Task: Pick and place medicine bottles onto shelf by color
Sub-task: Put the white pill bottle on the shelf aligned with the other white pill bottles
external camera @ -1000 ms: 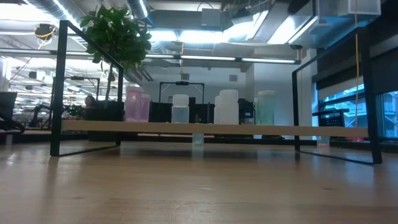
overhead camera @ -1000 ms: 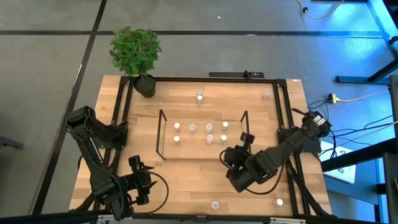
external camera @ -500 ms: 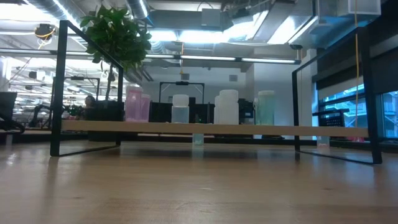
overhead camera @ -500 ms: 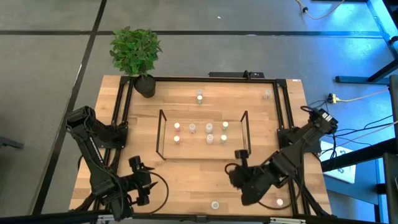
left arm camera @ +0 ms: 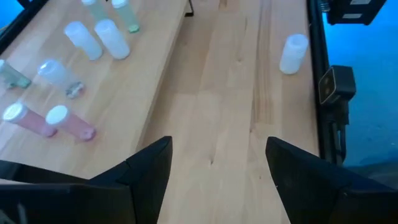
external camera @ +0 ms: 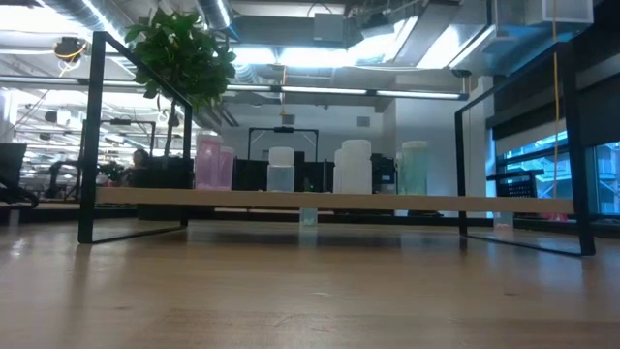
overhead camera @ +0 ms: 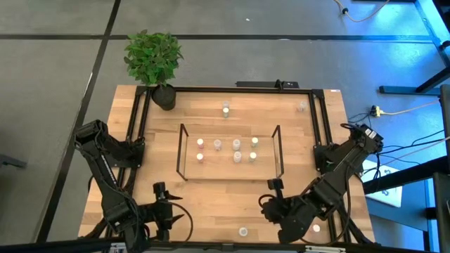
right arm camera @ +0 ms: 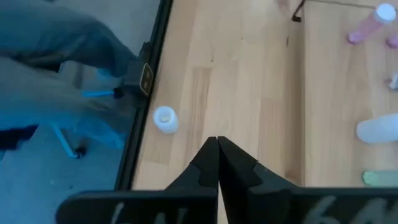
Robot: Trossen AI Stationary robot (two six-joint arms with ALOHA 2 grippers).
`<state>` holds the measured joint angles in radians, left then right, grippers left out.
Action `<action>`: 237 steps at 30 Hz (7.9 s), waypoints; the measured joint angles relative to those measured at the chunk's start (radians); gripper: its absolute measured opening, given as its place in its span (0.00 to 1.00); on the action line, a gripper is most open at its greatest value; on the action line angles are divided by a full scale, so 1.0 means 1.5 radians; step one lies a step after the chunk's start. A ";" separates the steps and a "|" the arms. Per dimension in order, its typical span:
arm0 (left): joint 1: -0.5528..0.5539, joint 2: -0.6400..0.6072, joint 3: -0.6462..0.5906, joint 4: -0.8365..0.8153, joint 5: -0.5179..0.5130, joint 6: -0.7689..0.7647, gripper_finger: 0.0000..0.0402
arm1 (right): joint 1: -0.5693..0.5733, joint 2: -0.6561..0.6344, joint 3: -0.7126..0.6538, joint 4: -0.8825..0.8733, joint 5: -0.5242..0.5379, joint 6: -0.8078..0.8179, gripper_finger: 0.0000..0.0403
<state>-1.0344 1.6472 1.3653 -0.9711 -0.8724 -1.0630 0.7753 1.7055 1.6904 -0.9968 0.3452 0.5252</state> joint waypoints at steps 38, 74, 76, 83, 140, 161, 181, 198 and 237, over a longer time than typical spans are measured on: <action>0.000 0.000 0.000 0.033 -0.018 -0.006 0.63 | -0.034 0.005 0.000 0.006 -0.004 -0.036 0.40; 0.011 0.000 -0.073 0.298 0.108 0.362 0.63 | -0.041 0.012 0.000 0.014 -0.005 -0.057 0.54; 0.024 0.000 -0.076 0.298 0.099 0.365 0.63 | -0.041 0.012 0.000 0.014 -0.005 -0.057 0.54; 0.052 0.000 -0.076 0.302 0.100 0.381 0.63 | -0.039 0.012 0.000 0.030 -0.005 -0.061 0.54; 0.066 0.000 -0.076 0.299 0.100 0.366 0.63 | -0.013 0.094 -0.018 0.134 -0.022 -0.038 0.59; 0.066 0.000 -0.076 0.299 0.100 0.366 0.63 | -0.019 0.122 -0.018 0.153 -0.009 0.011 0.83; 0.066 0.000 -0.076 0.299 0.100 0.366 0.63 | -0.019 0.209 -0.018 0.179 -0.056 -0.038 0.83; 0.066 0.000 -0.076 0.299 0.102 0.366 0.63 | -0.017 0.264 -0.018 0.226 -0.086 -0.073 0.83; 0.066 0.000 -0.076 0.299 0.102 0.366 0.63 | -0.011 0.307 -0.018 0.264 -0.092 -0.075 0.83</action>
<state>-0.9356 1.6470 1.2510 -0.5220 -0.7189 -0.5137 0.7582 2.1658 1.6630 -0.6006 0.2073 0.4122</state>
